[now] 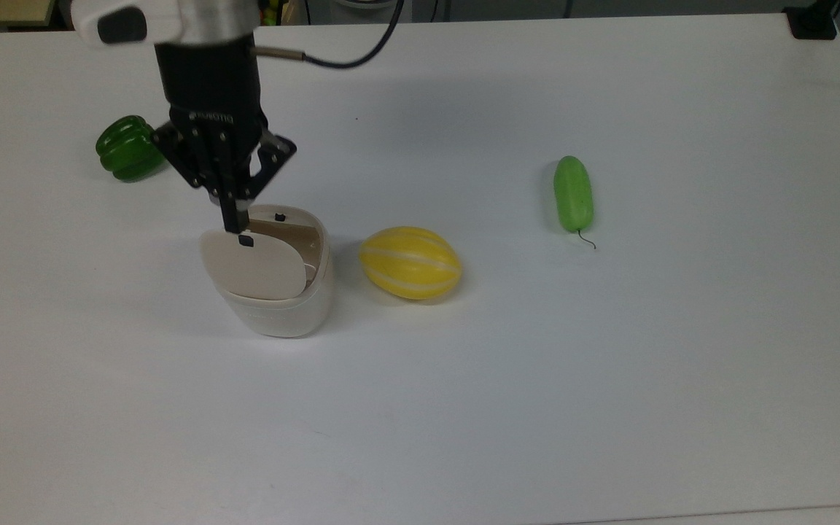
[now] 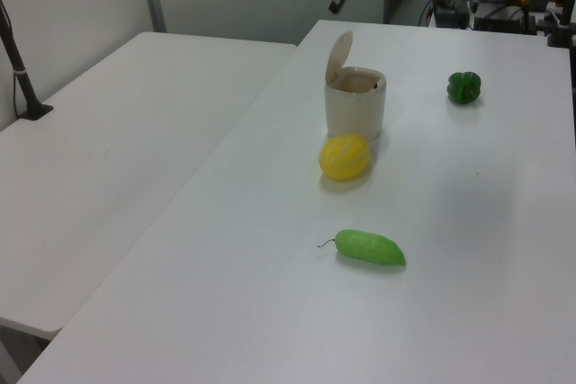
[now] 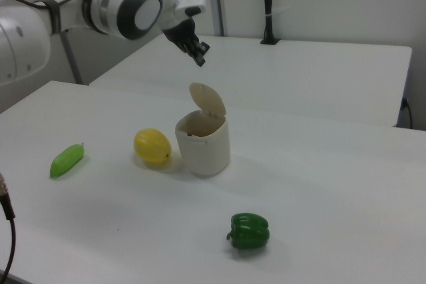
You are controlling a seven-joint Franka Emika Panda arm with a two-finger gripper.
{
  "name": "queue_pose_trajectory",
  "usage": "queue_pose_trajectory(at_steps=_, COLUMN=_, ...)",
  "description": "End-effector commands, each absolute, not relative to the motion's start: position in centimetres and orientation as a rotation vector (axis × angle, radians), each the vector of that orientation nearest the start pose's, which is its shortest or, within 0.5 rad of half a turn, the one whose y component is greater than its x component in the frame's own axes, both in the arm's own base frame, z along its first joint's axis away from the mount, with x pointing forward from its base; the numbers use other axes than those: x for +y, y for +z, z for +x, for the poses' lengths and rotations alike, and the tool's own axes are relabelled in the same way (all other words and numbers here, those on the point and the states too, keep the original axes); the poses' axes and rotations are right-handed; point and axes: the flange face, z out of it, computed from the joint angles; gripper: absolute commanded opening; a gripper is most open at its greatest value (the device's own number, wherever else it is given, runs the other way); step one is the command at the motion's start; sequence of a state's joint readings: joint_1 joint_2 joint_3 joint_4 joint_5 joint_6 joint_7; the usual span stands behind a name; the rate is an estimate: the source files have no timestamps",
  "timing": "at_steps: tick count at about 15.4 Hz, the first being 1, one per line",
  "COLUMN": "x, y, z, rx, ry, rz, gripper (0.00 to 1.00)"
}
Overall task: Close garbage bin
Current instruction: 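Push the raised lid over with the gripper tips toward the bin opening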
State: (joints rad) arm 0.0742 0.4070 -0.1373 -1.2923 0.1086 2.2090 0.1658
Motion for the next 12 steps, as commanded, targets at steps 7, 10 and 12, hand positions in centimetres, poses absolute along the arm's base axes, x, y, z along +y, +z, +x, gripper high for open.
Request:
queue_pose_trajectory(at_steps=7, x=-1.0, y=55.0, z=72.9, rx=0.315, ry=-0.67, rz=-3.024, gripper=0.0)
queue_pose_trajectory(at_steps=10, x=-1.0, y=54.5, z=71.7, rx=0.285, ry=-0.537, rz=-3.049, gripper=0.0)
queue_pose_trajectory(at_steps=12, x=-1.1, y=53.8, z=71.2, rx=0.274, ry=-0.472, rz=-3.064, gripper=0.0)
